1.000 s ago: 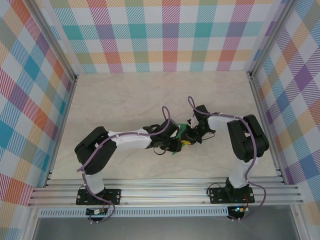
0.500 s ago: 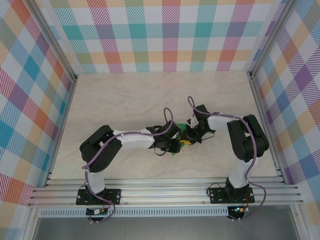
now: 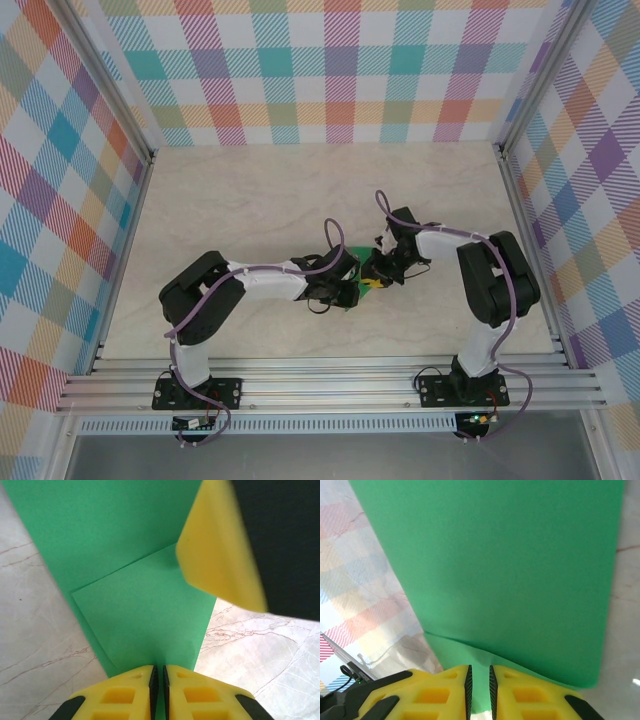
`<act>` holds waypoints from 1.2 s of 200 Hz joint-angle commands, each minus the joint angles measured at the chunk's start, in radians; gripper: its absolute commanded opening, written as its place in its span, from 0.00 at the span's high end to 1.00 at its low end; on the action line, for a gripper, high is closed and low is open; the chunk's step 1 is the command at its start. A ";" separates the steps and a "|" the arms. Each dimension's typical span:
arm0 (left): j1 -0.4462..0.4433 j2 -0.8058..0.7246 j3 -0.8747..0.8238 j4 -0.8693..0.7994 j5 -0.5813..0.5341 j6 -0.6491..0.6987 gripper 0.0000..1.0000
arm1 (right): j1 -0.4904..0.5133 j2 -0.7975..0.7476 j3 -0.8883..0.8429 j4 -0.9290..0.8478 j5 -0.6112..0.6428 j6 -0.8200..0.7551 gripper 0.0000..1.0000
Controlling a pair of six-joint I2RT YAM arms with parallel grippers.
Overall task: Fold a paper plane with a square sheet of paper (pick it up from the middle)
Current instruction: Third fold the triangle at the center of the table.
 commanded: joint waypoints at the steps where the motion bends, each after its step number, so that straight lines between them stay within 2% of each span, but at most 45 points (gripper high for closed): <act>1: -0.014 0.019 -0.045 -0.068 -0.025 -0.014 0.86 | 0.002 -0.073 0.005 -0.028 0.013 -0.005 0.83; 41: -0.014 0.017 -0.048 -0.072 -0.034 -0.009 0.87 | 0.006 -0.080 -0.056 0.039 -0.058 0.035 0.93; 75: -0.014 0.024 -0.026 -0.090 -0.042 0.000 0.88 | 0.023 -0.043 -0.078 0.073 -0.075 0.040 0.93; 126: -0.016 0.032 -0.037 -0.113 -0.054 0.007 0.91 | 0.016 0.047 -0.027 0.042 0.047 -0.011 0.92; 180: -0.017 0.035 -0.064 -0.119 -0.078 0.018 0.96 | -0.050 0.060 -0.009 0.048 0.054 -0.035 0.91; 240: -0.022 0.035 -0.075 -0.155 -0.094 0.018 0.98 | -0.148 0.070 -0.008 0.108 -0.006 -0.076 0.90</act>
